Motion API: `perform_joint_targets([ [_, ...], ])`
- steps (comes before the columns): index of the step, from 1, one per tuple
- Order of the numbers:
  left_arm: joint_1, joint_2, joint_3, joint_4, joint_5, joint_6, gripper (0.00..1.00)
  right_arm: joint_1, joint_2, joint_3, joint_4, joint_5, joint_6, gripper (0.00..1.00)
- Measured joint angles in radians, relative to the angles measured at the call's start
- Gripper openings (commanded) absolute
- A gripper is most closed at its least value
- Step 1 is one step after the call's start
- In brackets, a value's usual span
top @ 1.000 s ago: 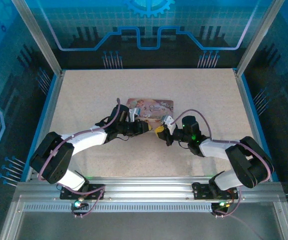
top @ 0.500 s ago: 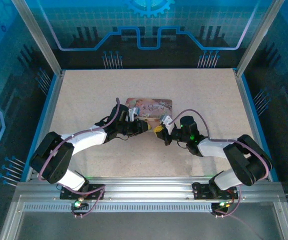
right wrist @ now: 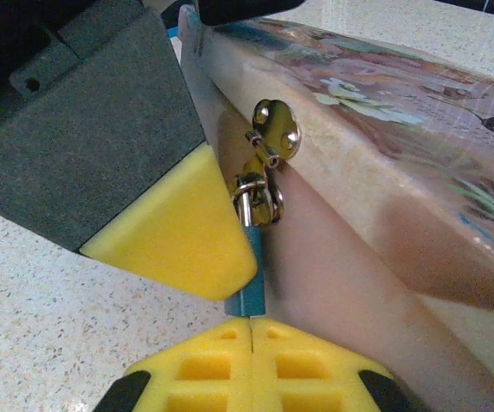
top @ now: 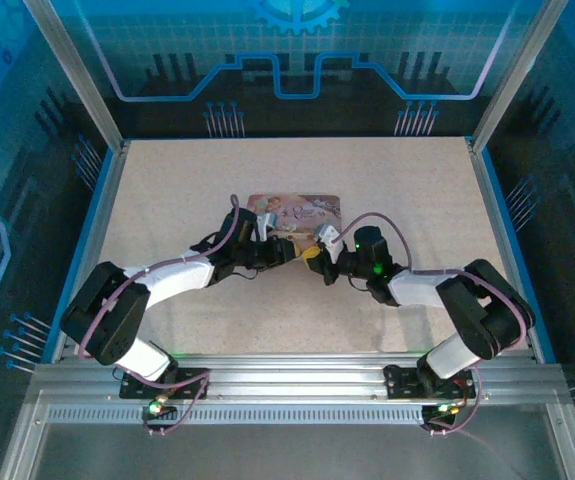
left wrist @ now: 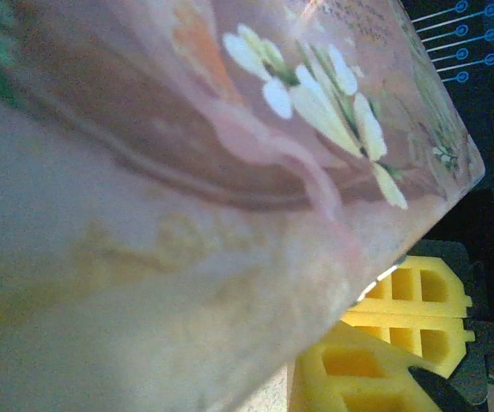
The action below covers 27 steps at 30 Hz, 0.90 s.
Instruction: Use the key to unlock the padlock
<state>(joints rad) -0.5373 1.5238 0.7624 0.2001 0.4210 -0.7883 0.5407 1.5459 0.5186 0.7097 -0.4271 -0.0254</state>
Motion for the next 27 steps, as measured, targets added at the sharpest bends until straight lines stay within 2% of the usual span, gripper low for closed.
perform_joint_targets([
  [9, 0.001, 0.013, 0.000, 0.011, -0.017, 0.000, 0.23, 0.000, 0.023, 0.018, -0.013, 0.001, 0.019, 0.00],
  [17, -0.003, 0.061, -0.030, 0.092, -0.004, -0.027, 0.24, 0.000, 0.038, -0.003, -0.021, 0.017, 0.064, 0.00],
  [23, -0.010, 0.107, -0.047, 0.129, -0.001, -0.047, 0.34, 0.003, 0.093, -0.014, 0.002, 0.015, 0.092, 0.00],
  [27, -0.016, 0.125, -0.060, 0.154, 0.001, -0.050, 0.44, 0.004, 0.132, -0.014, 0.014, 0.010, 0.109, 0.00],
])
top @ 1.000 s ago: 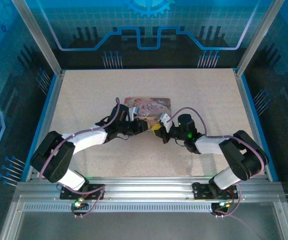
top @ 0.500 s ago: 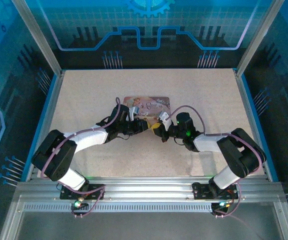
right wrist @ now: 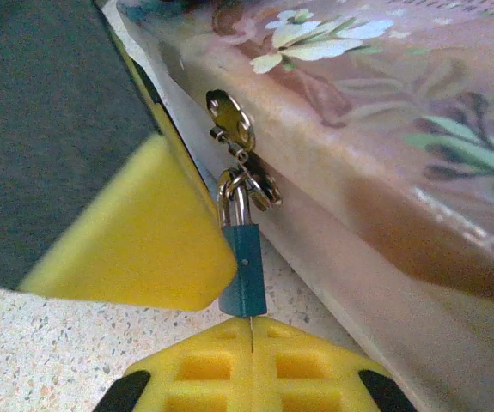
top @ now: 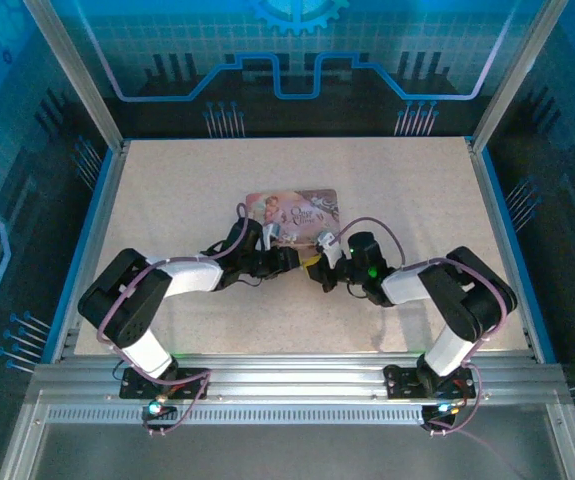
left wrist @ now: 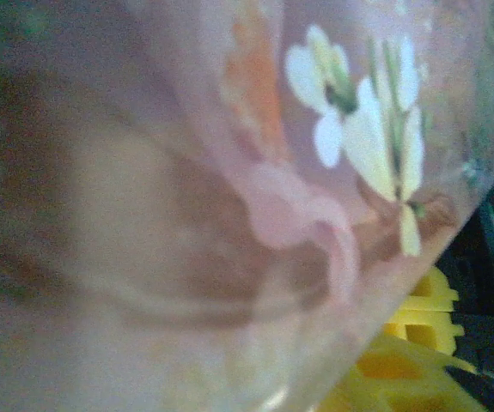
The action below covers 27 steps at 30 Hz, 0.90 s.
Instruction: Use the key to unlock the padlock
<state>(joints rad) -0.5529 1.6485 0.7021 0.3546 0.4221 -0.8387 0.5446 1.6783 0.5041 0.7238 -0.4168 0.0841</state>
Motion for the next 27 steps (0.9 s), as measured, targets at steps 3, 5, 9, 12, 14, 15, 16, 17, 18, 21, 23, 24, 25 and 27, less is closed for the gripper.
perform_joint_targets([
  [3, -0.007, 0.006, -0.013, 0.018, 0.002, -0.002, 0.50, 0.000, 0.022, 0.000, 0.000, -0.007, 0.012, 0.00],
  [5, -0.008, 0.006, -0.021, 0.025, 0.003, -0.005, 0.53, 0.002, 0.029, 0.000, -0.001, -0.011, 0.019, 0.00],
  [9, -0.008, -0.002, -0.043, 0.040, 0.005, -0.019, 0.61, 0.007, 0.030, 0.000, -0.018, -0.013, 0.029, 0.00],
  [12, -0.008, -0.048, -0.075, 0.040, 0.005, -0.023, 0.66, 0.007, 0.030, 0.000, -0.031, -0.017, 0.044, 0.00],
  [14, -0.006, -0.098, -0.104, 0.039, 0.000, -0.025, 0.68, 0.007, 0.028, 0.001, -0.044, -0.022, 0.056, 0.00],
  [15, -0.005, -0.130, -0.122, 0.040, -0.007, -0.026, 0.68, 0.007, 0.024, 0.001, -0.057, -0.027, 0.063, 0.00],
  [16, -0.003, -0.166, -0.143, 0.041, -0.014, -0.028, 0.68, 0.007, 0.018, 0.002, -0.074, -0.034, 0.074, 0.00],
  [17, -0.003, -0.194, -0.161, 0.045, -0.023, -0.032, 0.67, 0.007, 0.012, 0.005, -0.091, -0.039, 0.083, 0.00],
  [18, -0.002, -0.225, -0.187, 0.062, -0.033, -0.047, 0.66, 0.007, 0.005, 0.010, -0.114, -0.045, 0.096, 0.00],
  [21, -0.005, -0.284, -0.272, 0.148, -0.068, -0.107, 0.65, 0.007, -0.014, 0.021, -0.161, -0.064, 0.140, 0.00],
  [23, -0.017, -0.296, -0.324, 0.191, -0.100, -0.153, 0.64, 0.007, -0.025, 0.027, -0.190, -0.074, 0.173, 0.00],
  [24, -0.029, -0.296, -0.342, 0.206, -0.116, -0.169, 0.63, 0.007, -0.029, 0.029, -0.203, -0.082, 0.191, 0.00],
  [25, -0.042, -0.296, -0.355, 0.216, -0.130, -0.186, 0.63, 0.007, -0.032, 0.031, -0.214, -0.090, 0.209, 0.00],
  [27, -0.062, -0.294, -0.363, 0.235, -0.149, -0.211, 0.62, 0.007, -0.032, 0.037, -0.232, -0.100, 0.242, 0.00],
])
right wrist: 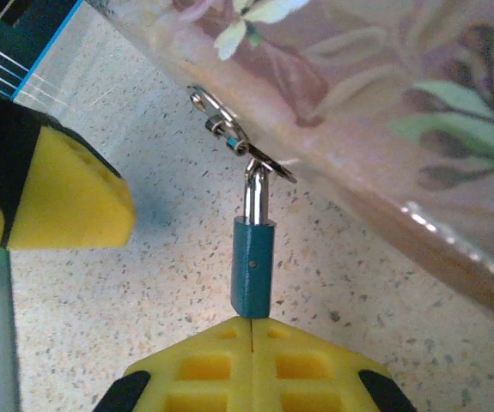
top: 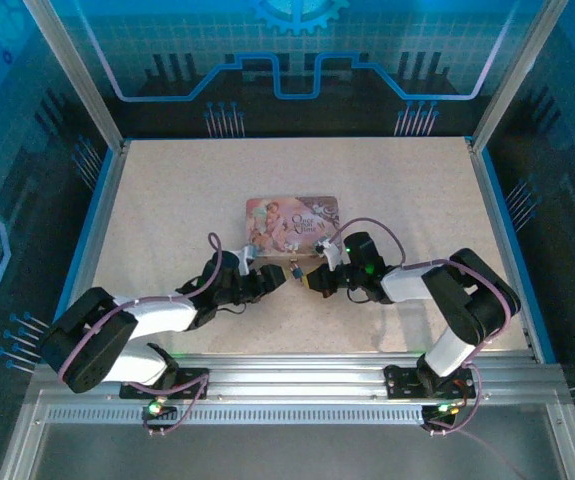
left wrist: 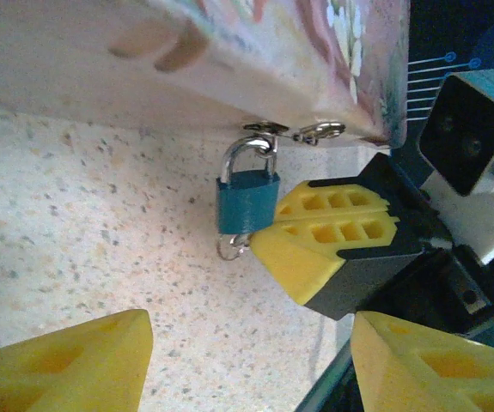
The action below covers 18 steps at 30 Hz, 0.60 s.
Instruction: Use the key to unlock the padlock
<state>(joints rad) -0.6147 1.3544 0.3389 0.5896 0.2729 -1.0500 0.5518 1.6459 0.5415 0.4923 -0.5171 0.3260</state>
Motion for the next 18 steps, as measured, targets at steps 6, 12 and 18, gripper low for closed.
perform_joint_targets([
  [6, -0.032, 0.043, 0.000, 0.100, -0.050, -0.052, 0.61, 0.006, 0.000, 0.014, -0.026, -0.015, 0.080, 0.00],
  [12, -0.056, 0.137, 0.000, 0.179, -0.082, -0.089, 0.60, 0.010, 0.000, 0.015, -0.029, -0.016, 0.127, 0.00],
  [18, -0.069, 0.206, 0.000, 0.286, -0.120, -0.117, 0.59, 0.013, 0.000, 0.015, -0.023, -0.019, 0.166, 0.00],
])
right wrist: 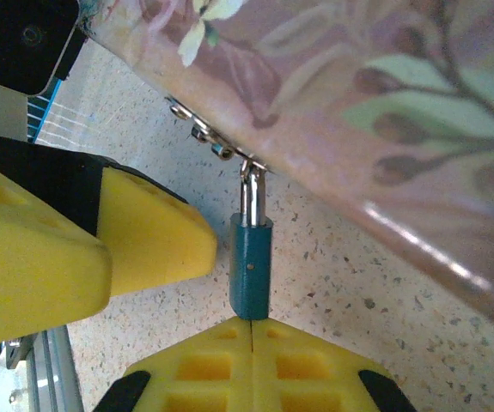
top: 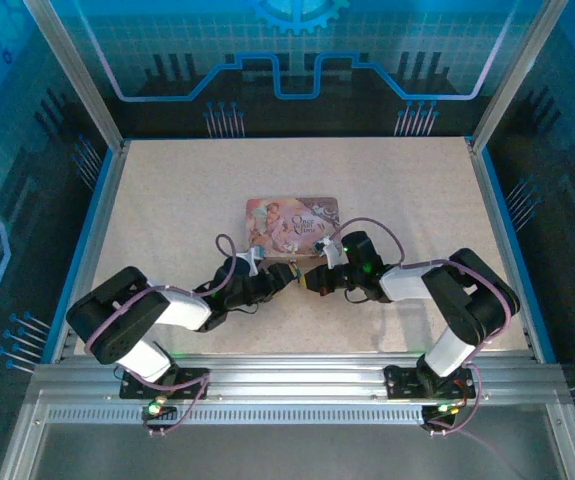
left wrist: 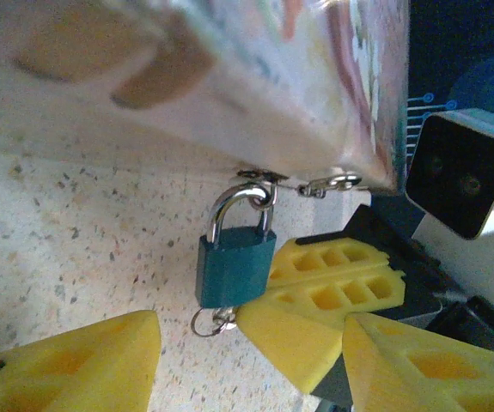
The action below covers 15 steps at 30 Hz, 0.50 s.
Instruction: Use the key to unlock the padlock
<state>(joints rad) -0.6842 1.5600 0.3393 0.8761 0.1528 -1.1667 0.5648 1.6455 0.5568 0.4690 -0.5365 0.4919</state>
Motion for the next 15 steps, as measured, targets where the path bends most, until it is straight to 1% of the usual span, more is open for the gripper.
perform_joint_targets([
  [9, -0.024, 0.045, 0.013, 0.055, -0.055, -0.025, 0.57, 0.005, 0.000, 0.000, 0.011, 0.000, 0.034, 0.00],
  [15, -0.031, 0.097, 0.025, 0.126, -0.082, -0.040, 0.51, 0.005, 0.000, -0.001, 0.026, -0.003, 0.067, 0.00],
])
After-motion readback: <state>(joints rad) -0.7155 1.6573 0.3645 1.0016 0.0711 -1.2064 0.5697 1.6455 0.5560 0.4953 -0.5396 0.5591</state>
